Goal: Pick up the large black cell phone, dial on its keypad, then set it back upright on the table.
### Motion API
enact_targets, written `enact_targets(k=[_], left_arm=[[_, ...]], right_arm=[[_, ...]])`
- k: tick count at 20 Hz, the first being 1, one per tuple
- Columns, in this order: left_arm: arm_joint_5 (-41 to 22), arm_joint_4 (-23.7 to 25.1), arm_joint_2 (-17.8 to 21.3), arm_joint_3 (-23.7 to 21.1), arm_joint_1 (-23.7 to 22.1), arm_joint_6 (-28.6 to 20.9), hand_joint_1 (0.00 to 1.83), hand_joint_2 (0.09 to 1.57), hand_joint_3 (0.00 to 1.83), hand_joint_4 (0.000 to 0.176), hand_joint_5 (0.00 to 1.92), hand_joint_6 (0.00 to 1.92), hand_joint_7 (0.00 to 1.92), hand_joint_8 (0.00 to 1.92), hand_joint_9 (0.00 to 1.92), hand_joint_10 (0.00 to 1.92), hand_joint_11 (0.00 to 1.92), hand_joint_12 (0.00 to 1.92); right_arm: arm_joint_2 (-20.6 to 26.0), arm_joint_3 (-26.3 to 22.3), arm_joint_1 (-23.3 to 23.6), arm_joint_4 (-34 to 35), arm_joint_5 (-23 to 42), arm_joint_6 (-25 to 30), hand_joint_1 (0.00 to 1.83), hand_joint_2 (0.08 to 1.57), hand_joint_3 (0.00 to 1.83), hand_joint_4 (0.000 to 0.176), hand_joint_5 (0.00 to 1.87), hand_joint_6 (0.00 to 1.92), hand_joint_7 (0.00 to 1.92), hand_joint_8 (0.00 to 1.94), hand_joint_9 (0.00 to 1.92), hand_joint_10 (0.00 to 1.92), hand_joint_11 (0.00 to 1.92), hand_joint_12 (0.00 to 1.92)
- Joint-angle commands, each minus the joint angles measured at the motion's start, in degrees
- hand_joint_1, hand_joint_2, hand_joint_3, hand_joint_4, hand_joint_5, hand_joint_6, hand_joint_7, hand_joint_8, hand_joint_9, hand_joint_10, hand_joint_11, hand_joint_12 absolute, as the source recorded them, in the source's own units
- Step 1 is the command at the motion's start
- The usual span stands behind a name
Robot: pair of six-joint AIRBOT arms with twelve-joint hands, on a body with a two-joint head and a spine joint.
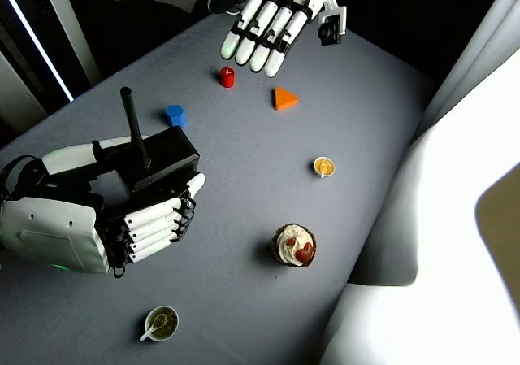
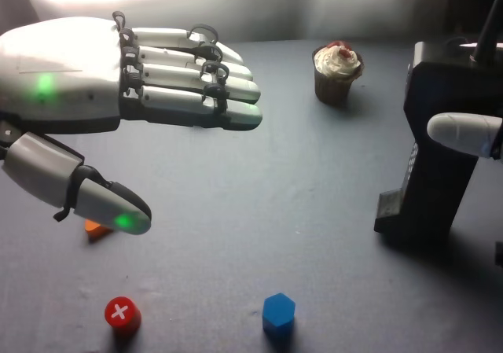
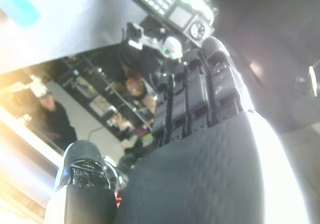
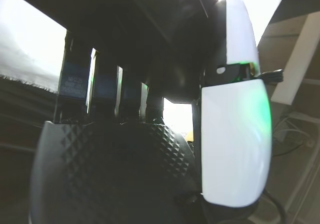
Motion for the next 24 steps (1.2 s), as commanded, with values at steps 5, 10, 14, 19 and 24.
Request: enact_targets(k=[5,10,14,19,24], left_arm=[[-3.18,-7.09,-0.4,1.22,-1.67,-2.24,0.0,1.14,0.0,0.0,0.15,0.0,0.12,0.0,0.12,0.0,0.0,0.38],[-2.1,-7.04,-0.54,0.81,-1.76,-3.26,0.14,1.21,0.01,0.0,0.19,0.01,0.16,0.0,0.15,0.0,0.0,0.4],[-0.79,-6.83,-1.2,0.79,-1.47,-4.18,0.64,1.25,0.0,0.069,0.23,0.0,0.36,0.01,0.51,0.08,0.04,1.11],[2.6,-4.16,-3.03,1.93,-2.79,-7.1,1.31,1.25,0.04,0.151,0.11,0.0,0.68,1.53,0.8,1.91,0.75,1.92],[10.1,-3.37,-3.51,0.53,-2.79,-5.62,1.31,1.27,0.04,0.155,0.03,0.0,0.64,1.61,0.8,1.92,0.79,1.92]], right_arm=[[1.8,1.2,4.5,-0.31,6.52,0.88,1.47,1.1,0.01,0.0,0.96,0.84,0.95,0.91,0.96,1.11,0.84,1.53],[2.37,1.57,6.06,-1.04,6.54,1.36,1.49,1.1,0.0,0.0,0.98,0.78,0.94,0.93,0.98,1.05,0.84,1.58],[2.98,2.76,7.99,-1.59,6.48,2.69,1.38,1.13,0.0,0.0,0.92,0.92,0.9,1.07,0.91,1.3,0.81,1.28],[3.2,3.3,11.77,-3.75,4.17,3.35,1.49,1.12,0.0,0.0,0.94,0.83,0.87,1.06,0.92,1.15,0.79,1.64],[3.26,2.9,12.31,-6.06,3.53,3.23,1.49,1.12,0.0,0.0,0.97,0.8,0.88,1.03,0.92,1.14,0.81,1.61]])
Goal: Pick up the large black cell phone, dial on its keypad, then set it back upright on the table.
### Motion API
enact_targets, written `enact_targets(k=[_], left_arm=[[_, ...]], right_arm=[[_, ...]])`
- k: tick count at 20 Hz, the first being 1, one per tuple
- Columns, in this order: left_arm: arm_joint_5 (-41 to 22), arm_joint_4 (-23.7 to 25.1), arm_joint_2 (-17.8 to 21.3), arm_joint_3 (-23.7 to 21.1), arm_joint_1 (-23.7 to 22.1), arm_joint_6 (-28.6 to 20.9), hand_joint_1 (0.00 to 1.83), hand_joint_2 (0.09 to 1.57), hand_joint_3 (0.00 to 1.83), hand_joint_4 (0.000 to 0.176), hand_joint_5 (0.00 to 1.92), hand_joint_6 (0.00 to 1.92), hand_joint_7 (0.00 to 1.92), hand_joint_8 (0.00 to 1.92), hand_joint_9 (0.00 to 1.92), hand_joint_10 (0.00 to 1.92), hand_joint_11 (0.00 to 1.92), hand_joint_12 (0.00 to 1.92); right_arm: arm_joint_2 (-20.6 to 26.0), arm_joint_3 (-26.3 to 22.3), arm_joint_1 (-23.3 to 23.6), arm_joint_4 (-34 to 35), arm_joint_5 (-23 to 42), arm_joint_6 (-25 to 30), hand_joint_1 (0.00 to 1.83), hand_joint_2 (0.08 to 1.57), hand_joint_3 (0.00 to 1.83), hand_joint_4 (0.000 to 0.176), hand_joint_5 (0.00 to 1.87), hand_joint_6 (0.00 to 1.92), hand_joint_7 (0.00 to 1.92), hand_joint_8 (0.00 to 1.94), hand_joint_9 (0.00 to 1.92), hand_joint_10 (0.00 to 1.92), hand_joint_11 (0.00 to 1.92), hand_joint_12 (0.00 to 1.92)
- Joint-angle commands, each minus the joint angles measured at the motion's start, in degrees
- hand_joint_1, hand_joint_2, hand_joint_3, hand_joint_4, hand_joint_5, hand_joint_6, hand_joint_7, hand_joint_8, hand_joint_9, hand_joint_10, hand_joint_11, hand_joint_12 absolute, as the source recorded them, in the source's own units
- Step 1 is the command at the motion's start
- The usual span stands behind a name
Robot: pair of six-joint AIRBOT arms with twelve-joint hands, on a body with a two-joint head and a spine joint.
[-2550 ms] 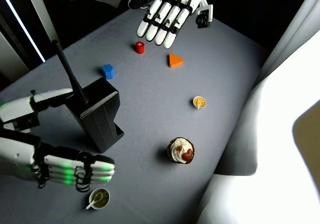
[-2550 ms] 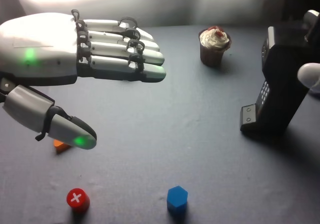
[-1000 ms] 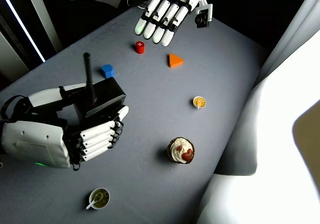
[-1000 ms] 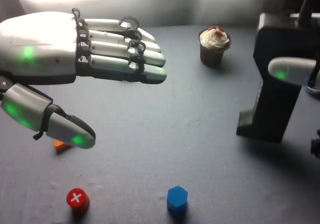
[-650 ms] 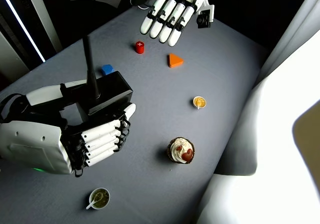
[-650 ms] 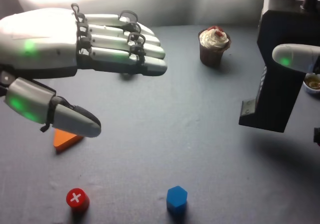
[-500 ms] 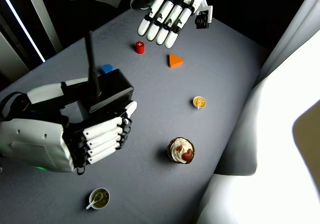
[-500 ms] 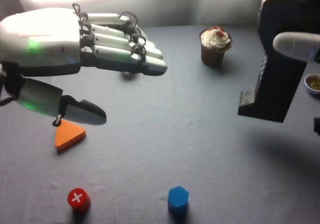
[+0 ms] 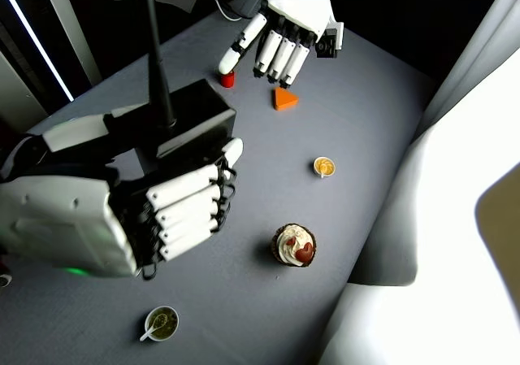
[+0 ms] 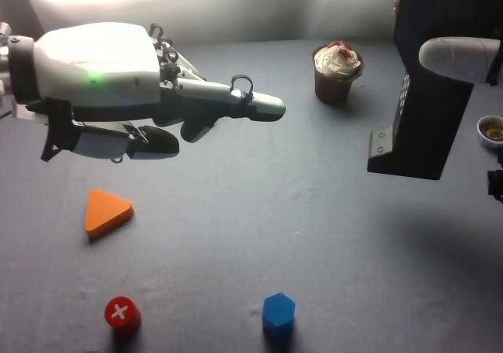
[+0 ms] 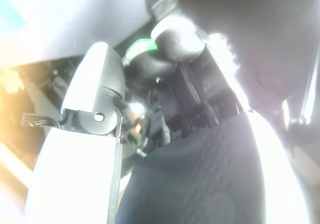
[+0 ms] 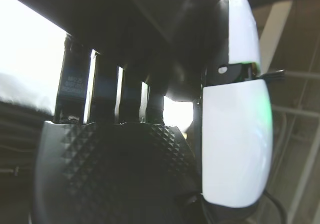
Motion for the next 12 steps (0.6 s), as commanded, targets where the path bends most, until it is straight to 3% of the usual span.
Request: enact_targets(k=[1,3,4,6,8,9,10,12], left_arm=[[-1.43,-4.6,-0.05,-0.25,-1.35,0.89,1.31,1.26,0.04,0.159,0.03,0.0,0.65,1.59,0.81,1.92,0.79,1.92],[1.33,-4.58,-0.48,-0.89,-1.35,1.7,1.31,1.26,0.04,0.172,0.03,0.0,0.67,1.57,0.8,1.92,0.78,1.92],[2.81,-4.62,-0.74,-1.39,-1.37,2.15,1.31,1.26,0.04,0.175,0.03,0.0,0.66,1.57,0.8,1.92,0.76,1.92],[6.17,-5.0,-1.28,-2.61,-1.48,3.11,1.3,1.27,0.05,0.173,0.03,0.0,0.65,1.6,0.78,1.92,0.74,1.92],[9.36,-7.82,-1.86,-3.85,-1.48,4.98,1.3,1.27,0.05,0.172,0.02,0.0,0.64,1.61,0.75,1.92,0.71,1.92],[10.63,-9.99,-2.07,-4.41,-1.48,6.63,1.31,1.26,0.04,0.173,0.03,0.01,0.66,1.58,0.77,1.92,0.74,1.92],[11.7,-12.04,-2.38,-4.96,-1.48,8.47,1.31,1.25,0.04,0.17,0.03,0.0,0.67,1.57,0.78,1.92,0.74,1.92],[13.22,-13.92,-3.1,-5.61,-1.63,10.32,1.31,1.25,0.04,0.167,0.04,0.0,0.67,1.56,0.78,1.92,0.74,1.92]], right_arm=[[1.01,-0.19,0.85,0.83,8.54,1.11,1.49,1.12,0.0,0.0,0.97,0.81,0.89,1.03,0.92,1.14,0.8,1.61],[1.09,-0.58,0.85,0.83,8.54,0.8,1.49,1.12,0.0,0.0,0.94,0.83,0.88,1.05,0.92,1.15,0.79,1.63],[1.09,-0.64,0.85,0.83,8.54,0.6,1.39,1.13,0.0,0.0,0.94,0.89,0.88,1.1,0.91,1.27,0.79,1.36],[0.94,-0.6,0.85,0.83,8.54,0.46,1.37,1.13,0.0,0.0,0.92,0.92,0.88,1.11,0.91,1.29,0.83,1.22],[0.81,-0.44,0.94,0.83,8.54,0.46,1.37,1.12,0.0,0.0,0.94,0.91,0.9,1.06,0.94,1.26,0.87,1.19],[0.81,-0.36,0.98,0.83,8.54,0.46,1.47,1.1,0.01,0.0,0.97,0.81,0.92,0.97,0.96,1.11,0.83,1.51],[0.85,-0.35,0.98,0.83,8.54,0.46,1.39,1.12,0.0,0.0,0.95,0.91,0.9,1.03,0.94,1.23,0.82,1.33],[0.75,-0.28,0.98,0.83,8.54,0.46,1.38,1.13,0.0,0.0,0.94,0.94,0.9,1.04,0.93,1.26,0.84,1.25]])
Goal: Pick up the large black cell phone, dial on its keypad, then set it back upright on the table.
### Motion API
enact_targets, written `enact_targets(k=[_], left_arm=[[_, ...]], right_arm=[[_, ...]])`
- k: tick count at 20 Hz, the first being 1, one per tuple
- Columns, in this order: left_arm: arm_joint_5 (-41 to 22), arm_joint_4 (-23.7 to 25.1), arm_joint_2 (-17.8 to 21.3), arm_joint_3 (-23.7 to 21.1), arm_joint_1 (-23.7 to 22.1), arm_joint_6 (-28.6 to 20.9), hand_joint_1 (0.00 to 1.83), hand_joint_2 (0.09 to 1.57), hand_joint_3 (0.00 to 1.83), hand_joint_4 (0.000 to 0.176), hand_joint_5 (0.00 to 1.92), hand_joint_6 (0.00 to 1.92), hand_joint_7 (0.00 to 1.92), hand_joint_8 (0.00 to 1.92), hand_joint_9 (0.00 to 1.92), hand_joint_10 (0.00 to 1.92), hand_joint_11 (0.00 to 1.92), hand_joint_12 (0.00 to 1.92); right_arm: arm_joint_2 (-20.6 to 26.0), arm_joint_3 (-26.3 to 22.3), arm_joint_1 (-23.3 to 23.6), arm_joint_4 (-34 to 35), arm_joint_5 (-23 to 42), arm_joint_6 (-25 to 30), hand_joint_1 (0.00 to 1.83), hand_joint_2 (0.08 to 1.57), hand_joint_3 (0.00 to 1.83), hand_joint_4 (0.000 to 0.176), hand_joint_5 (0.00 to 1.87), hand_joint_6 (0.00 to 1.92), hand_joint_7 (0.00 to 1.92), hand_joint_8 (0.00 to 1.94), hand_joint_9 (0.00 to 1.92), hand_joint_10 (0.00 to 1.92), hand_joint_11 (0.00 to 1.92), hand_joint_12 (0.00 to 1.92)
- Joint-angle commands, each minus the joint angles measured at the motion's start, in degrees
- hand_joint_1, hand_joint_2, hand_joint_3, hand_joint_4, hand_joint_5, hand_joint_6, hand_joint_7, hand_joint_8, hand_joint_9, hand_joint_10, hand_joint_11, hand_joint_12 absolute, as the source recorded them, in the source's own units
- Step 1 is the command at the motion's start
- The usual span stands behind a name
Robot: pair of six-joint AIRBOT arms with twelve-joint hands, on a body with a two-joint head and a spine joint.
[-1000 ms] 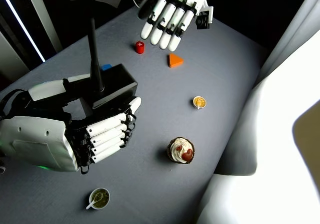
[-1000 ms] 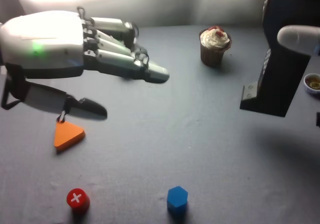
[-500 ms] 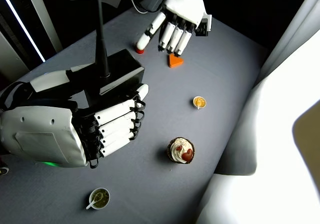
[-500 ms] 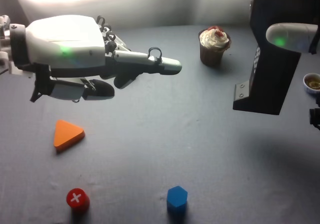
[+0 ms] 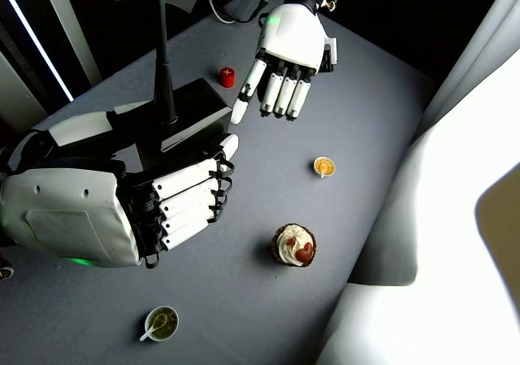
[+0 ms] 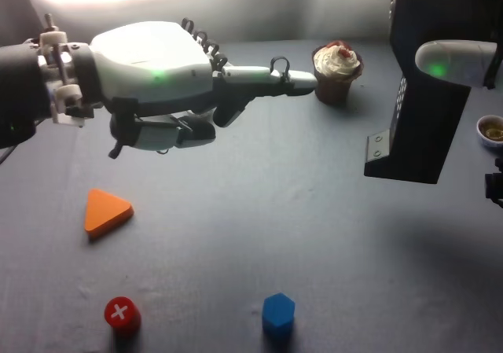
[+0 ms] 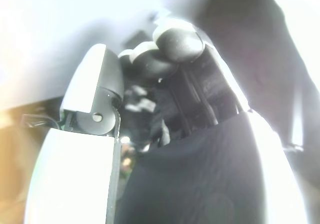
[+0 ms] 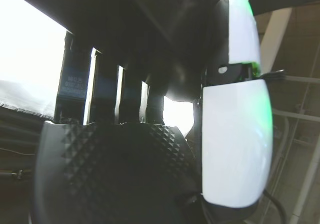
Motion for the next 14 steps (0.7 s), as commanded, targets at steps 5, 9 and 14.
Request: enact_targets(k=[5,9,14], left_arm=[[-1.34,-4.1,-2.34,-0.39,-1.63,2.29,1.31,1.26,0.03,0.162,0.01,0.0,0.67,1.55,0.74,1.92,0.72,1.92],[-0.42,-6.73,-3.72,-0.4,-1.75,4.42,1.31,1.27,0.03,0.154,0.02,0.0,0.66,1.57,0.72,1.92,0.71,1.92],[0.61,-6.79,-6.07,-0.33,-3.25,5.33,1.45,1.1,0.43,0.152,0.05,0.0,0.59,1.63,0.57,1.91,0.68,1.92]], right_arm=[[0.16,0.59,1.58,1.04,8.48,0.82,1.37,1.13,0.0,0.0,0.95,0.9,0.9,1.05,0.93,1.29,0.84,1.29],[0.01,1.11,1.84,1.05,8.48,0.82,1.37,1.12,0.0,0.0,0.95,0.89,0.9,1.04,0.94,1.28,0.86,1.27],[-0.58,2.65,1.97,1.09,8.48,0.83,1.37,1.13,0.0,0.0,0.92,0.96,0.89,1.06,0.92,1.29,0.83,1.25]])
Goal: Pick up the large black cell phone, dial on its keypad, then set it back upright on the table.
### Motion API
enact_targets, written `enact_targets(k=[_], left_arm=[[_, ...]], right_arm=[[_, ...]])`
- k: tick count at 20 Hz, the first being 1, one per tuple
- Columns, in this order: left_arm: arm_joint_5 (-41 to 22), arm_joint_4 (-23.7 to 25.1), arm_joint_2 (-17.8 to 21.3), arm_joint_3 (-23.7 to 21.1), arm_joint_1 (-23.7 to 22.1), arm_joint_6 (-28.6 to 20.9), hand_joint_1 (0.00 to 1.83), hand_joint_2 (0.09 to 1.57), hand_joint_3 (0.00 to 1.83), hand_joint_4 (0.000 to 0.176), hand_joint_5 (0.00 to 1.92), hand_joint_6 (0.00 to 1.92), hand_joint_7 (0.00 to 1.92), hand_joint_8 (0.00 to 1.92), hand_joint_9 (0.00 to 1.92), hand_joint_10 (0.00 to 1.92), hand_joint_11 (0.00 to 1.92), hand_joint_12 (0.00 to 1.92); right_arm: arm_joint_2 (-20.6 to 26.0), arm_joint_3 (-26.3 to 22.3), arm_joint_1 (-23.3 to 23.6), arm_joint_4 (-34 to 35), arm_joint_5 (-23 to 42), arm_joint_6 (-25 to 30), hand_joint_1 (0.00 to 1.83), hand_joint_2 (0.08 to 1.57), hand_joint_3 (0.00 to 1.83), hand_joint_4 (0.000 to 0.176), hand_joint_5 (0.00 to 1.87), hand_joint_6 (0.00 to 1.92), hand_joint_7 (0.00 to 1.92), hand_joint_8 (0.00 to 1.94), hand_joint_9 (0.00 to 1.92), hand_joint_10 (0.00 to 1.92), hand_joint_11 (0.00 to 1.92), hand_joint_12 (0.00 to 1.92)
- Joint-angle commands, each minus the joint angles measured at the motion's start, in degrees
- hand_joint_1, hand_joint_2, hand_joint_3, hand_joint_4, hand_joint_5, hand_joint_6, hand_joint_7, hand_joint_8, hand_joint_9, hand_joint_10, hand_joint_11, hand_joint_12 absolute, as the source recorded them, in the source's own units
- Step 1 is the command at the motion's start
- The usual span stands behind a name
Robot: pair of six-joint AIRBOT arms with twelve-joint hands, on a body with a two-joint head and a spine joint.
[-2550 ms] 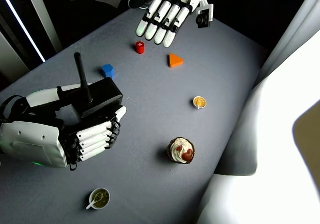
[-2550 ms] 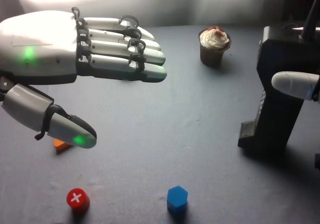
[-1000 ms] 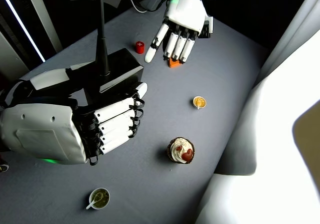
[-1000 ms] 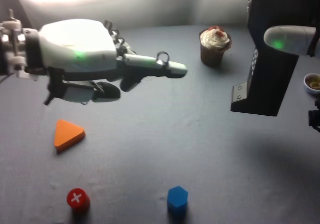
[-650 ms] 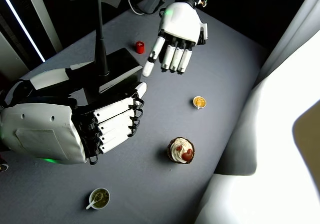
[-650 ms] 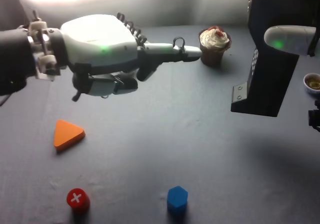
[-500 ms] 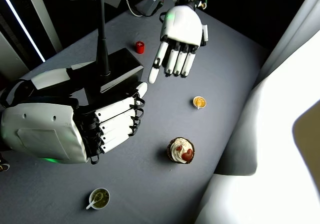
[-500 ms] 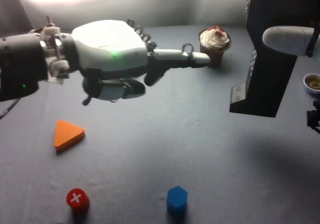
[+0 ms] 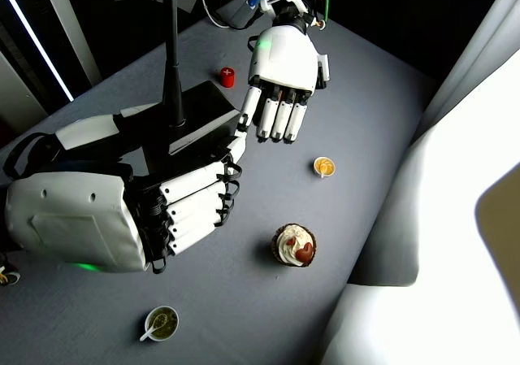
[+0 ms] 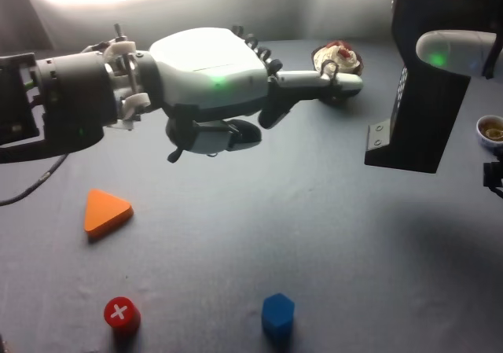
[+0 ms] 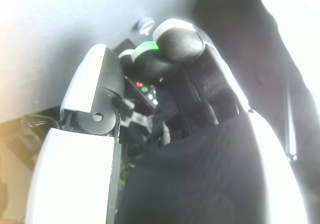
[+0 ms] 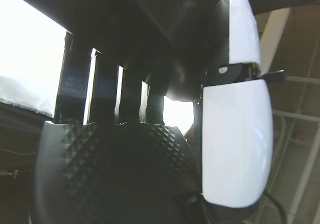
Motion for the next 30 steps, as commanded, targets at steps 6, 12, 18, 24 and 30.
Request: enact_targets(k=[6,12,18,24,30], left_arm=[[-3.85,-3.41,-2.04,-0.03,-1.9,1.27,1.31,1.22,0.11,0.156,0.06,0.0,0.66,1.57,0.75,1.92,0.72,1.92],[-2.67,-6.39,-4.37,-0.26,-2.34,3.27,1.3,1.25,0.1,0.161,0.05,0.0,0.63,1.61,0.73,1.92,0.72,1.92],[-4.48,-4.0,-1.89,-0.87,-2.35,0.59,1.3,1.27,0.09,0.159,0.04,0.0,0.61,1.65,0.74,1.92,0.75,1.92],[-6.19,-0.26,3.73,-0.77,-2.11,-3.47,1.3,1.26,0.08,0.17,0.04,0.0,0.62,1.63,0.72,1.92,0.71,1.92],[-5.29,-0.24,4.32,-0.76,-1.63,-3.71,1.47,0.97,0.69,0.161,0.03,0.0,0.61,1.71,0.61,1.92,0.75,1.92]], right_arm=[[0.45,0.05,1.33,0.85,8.52,1.05,1.38,1.11,0.0,0.0,0.96,0.89,0.94,0.99,0.95,1.25,0.86,1.24],[0.4,0.03,1.33,0.83,8.51,1.05,1.37,1.13,0.0,0.0,0.94,0.93,0.9,1.03,0.92,1.31,0.83,1.29],[0.57,-0.03,1.33,0.84,8.51,1.05,1.37,1.12,0.0,0.0,0.95,0.91,0.91,1.02,0.93,1.29,0.83,1.28],[0.61,0.08,1.33,0.83,8.51,1.05,1.37,1.12,0.0,0.0,0.96,0.88,0.91,1.03,0.94,1.28,0.85,1.29],[0.61,0.13,1.33,0.81,8.51,0.92,1.37,1.12,0.0,0.0,0.94,0.92,0.91,1.03,0.95,1.25,0.86,1.23]])
